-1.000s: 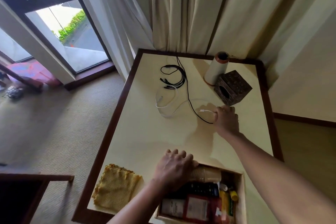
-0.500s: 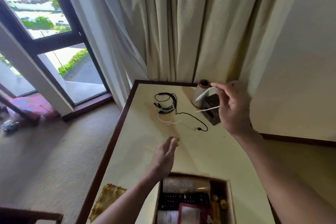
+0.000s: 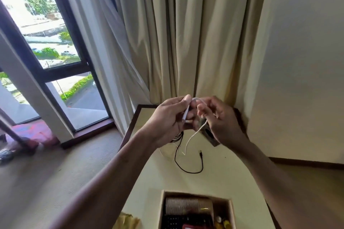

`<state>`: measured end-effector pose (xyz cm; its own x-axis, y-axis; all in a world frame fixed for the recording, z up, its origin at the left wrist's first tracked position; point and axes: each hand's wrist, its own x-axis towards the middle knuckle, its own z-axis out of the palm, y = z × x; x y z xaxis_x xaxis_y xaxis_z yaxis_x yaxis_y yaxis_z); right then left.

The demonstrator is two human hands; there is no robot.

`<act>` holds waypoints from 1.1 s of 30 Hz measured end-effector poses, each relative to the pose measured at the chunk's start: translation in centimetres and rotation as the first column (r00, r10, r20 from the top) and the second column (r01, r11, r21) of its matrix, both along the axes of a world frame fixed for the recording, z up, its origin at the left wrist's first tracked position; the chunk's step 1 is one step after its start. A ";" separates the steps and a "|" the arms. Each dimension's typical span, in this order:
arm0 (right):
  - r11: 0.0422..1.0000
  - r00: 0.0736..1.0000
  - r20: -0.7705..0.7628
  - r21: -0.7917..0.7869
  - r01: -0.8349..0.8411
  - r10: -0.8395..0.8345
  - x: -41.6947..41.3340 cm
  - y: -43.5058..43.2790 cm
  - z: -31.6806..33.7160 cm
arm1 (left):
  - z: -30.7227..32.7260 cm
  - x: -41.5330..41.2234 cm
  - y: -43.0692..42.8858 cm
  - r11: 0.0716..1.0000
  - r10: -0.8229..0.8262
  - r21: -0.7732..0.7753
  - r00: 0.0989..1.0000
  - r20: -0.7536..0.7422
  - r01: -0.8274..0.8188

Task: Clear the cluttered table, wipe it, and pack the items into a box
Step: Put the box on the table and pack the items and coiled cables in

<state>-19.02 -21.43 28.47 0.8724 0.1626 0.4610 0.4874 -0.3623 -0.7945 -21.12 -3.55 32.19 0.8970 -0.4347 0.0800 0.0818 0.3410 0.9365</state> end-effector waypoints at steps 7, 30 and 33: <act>0.999 0.920 -0.393 -0.038 -0.030 0.012 0.3 0.9 -6.9 | 2.7 -0.7 -0.7 0.879 -0.069 -0.469 0.996 0.049 0.084; 0.983 0.969 -0.242 0.182 -0.012 0.057 -3.0 -0.4 -3.4 | -3.0 -3.4 -0.7 0.905 -0.334 -0.285 0.943 -0.014 0.316; 0.988 0.933 -0.326 0.070 -0.139 0.155 -3.6 0.6 -6.4 | -1.2 -2.9 -1.2 0.888 -0.168 -0.422 0.983 0.069 0.181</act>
<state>-22.59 -20.79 22.11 0.9445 0.2862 0.1615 0.2404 -0.2665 -0.9334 -24.07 -4.77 30.98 0.8040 -0.5024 0.3181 0.1507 0.6897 0.7083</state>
